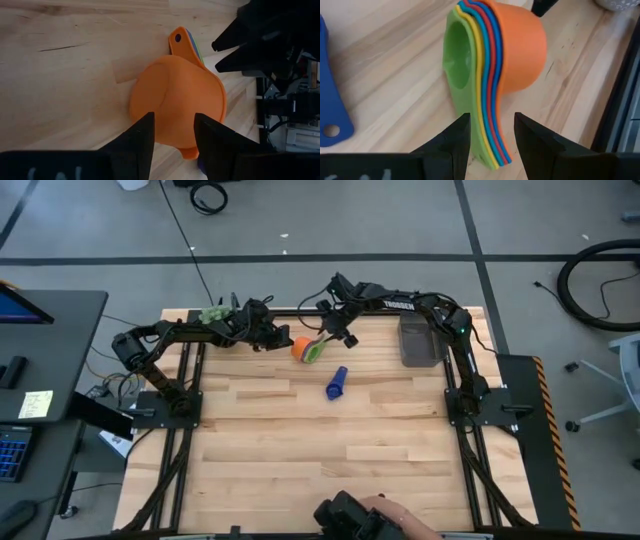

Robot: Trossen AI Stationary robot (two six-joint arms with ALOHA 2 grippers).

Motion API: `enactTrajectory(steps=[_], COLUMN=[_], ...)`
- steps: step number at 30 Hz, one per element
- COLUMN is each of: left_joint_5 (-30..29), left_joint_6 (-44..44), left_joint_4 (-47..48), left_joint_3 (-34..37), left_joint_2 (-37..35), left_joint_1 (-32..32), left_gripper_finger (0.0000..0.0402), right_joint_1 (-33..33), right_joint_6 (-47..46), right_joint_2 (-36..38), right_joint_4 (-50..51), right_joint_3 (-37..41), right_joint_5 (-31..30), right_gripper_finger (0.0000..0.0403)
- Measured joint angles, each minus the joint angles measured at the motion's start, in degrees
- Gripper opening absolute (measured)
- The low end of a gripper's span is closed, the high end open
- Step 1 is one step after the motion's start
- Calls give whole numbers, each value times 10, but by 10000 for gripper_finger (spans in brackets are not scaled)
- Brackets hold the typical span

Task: Nest measuring cups in basket
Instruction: Put the stack of measuring cups into the black bin

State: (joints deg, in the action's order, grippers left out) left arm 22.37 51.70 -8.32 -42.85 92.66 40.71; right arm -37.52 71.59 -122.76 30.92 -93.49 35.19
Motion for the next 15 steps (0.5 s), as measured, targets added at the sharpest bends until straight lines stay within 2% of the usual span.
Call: enactTrajectory(steps=[15], left_joint_5=[0], left_joint_6=[0], left_joint_4=[0], left_joint_3=[0], left_joint_2=[0], left_joint_1=[0], left_gripper_finger=[141], right_joint_1=[0], right_joint_6=[-46], right_joint_2=[0], right_joint_4=[-12], right_joint_3=[0], right_joint_5=[39], right_gripper_finger=[155])
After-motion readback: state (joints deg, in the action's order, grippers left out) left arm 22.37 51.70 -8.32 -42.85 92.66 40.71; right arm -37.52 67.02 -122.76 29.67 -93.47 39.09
